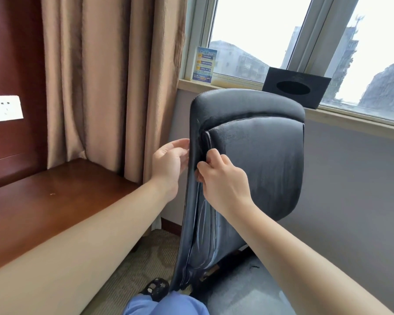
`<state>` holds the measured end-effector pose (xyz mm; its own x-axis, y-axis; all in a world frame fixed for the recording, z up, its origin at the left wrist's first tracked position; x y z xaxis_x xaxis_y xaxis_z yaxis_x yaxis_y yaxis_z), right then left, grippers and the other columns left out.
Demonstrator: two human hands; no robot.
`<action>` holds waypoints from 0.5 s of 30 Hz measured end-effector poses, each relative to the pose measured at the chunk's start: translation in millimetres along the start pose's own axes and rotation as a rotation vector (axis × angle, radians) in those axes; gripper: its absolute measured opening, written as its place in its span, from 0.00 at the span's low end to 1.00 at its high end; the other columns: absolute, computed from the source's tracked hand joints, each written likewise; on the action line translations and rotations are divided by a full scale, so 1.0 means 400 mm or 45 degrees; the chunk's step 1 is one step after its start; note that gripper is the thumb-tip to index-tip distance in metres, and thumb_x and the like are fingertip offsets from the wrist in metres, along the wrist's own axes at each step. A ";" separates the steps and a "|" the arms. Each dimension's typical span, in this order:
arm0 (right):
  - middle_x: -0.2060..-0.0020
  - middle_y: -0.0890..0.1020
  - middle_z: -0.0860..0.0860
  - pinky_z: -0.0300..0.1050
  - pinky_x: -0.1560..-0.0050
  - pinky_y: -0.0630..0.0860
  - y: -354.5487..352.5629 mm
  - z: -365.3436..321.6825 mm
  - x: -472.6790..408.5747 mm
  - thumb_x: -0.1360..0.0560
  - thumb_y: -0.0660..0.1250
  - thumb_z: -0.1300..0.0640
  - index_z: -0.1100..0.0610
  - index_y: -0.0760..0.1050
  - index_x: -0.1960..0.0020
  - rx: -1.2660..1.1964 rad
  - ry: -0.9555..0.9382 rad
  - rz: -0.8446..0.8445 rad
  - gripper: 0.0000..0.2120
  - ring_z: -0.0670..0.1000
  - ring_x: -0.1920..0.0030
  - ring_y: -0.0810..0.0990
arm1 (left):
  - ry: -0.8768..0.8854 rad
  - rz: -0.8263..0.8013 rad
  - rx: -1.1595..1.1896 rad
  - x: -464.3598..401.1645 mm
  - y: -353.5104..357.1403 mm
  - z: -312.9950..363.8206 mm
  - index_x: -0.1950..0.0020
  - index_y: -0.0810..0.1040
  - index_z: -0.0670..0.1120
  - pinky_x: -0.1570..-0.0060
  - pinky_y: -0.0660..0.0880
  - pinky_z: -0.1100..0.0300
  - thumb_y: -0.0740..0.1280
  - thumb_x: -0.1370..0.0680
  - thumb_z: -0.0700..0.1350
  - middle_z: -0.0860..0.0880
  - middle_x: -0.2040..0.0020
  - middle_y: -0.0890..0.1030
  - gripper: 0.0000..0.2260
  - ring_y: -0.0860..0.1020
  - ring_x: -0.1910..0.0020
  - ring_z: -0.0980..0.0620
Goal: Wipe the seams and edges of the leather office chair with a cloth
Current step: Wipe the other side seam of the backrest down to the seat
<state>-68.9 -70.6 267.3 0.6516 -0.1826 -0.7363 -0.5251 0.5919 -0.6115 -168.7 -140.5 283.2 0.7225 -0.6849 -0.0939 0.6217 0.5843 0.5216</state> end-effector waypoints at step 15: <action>0.62 0.74 0.51 0.37 0.82 0.58 0.008 0.001 0.035 0.39 0.76 0.64 0.55 0.76 0.67 -0.106 -0.048 -0.033 0.09 0.51 0.69 0.72 | -0.013 -0.011 -0.104 0.016 -0.004 -0.007 0.54 0.80 0.45 0.45 0.78 0.57 0.58 0.22 0.32 0.44 0.54 0.84 0.13 0.81 0.53 0.50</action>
<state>-61.1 -71.1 255.0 0.6849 -0.1665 -0.7094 -0.5503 0.5199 -0.6533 -164.1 -144.4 279.4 0.7143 -0.6941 -0.0894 0.6507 0.6116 0.4501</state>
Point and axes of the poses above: each hand's wrist, its own x-axis away from the middle knuckle, its own y-axis out of the palm, z = x × y, the point moved 1 cm from there along -x, towards the middle knuckle
